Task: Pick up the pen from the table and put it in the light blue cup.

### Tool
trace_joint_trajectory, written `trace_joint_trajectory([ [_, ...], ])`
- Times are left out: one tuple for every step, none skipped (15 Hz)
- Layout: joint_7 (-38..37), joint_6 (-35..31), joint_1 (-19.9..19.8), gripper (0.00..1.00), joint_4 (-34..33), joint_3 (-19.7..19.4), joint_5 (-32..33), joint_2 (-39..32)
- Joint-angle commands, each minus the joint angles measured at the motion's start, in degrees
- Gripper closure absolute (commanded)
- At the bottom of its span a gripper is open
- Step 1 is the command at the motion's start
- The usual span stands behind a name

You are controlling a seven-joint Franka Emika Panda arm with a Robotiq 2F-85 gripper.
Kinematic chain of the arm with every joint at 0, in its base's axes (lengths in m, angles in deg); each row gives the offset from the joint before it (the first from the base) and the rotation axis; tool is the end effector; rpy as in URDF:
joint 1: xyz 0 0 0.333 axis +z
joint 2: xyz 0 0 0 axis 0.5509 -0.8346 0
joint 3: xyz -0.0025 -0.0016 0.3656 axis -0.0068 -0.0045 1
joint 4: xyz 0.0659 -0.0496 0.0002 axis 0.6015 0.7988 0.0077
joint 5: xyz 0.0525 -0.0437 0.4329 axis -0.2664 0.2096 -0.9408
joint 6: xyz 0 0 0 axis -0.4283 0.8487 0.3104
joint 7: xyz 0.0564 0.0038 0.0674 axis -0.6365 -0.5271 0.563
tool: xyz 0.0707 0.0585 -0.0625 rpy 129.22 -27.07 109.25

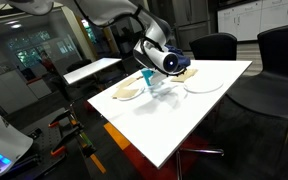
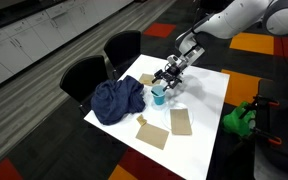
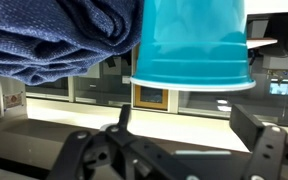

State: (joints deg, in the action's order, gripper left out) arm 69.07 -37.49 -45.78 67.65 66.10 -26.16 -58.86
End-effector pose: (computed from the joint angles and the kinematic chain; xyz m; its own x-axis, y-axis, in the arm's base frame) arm 0.7204 -0.1078 0.0530 0.0264 0.1902 0.9814 0.9360 -0.3493 0.0425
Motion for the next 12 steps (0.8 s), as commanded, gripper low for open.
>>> trace_joint_trajectory([
  [2.2, 0.8, 0.3, 0.0, 0.9, -0.2, 0.9, 2.5],
  [2.1, 0.8, 0.4, 0.0, 1.2, -0.2, 1.0, 3.1],
  [2.1, 0.8, 0.5, 0.0, 1.5, -0.2, 1.1, 3.8],
  [1.8, 1.0, 0.5, 0.0, 1.7, -0.2, 1.2, 4.5],
  [1.4, 1.3, 0.5, 0.0, 1.9, -0.2, 1.4, 5.2],
  [0.7, 1.4, 0.6, 0.0, 2.0, -0.1, 1.6, 6.0],
  [0.1, 1.3, 0.7, 0.0, 2.3, -0.2, 1.8, 6.9],
  [-0.2, 1.9, 0.7, 0.0, 2.3, -0.1, 2.4, 7.5],
  [-1.0, 2.3, 0.7, 0.0, 2.4, -0.1, 2.8, 8.3],
  [-2.7, 2.9, 0.6, 0.0, 2.7, 0.1, 3.0, 9.3],
  [-3.8, 3.2, 0.7, 0.0, 3.0, 0.0, 3.4, 10.1],
  [-4.7, 3.3, 0.8, 0.0, 3.5, 0.0, 3.9, 11.2],
])
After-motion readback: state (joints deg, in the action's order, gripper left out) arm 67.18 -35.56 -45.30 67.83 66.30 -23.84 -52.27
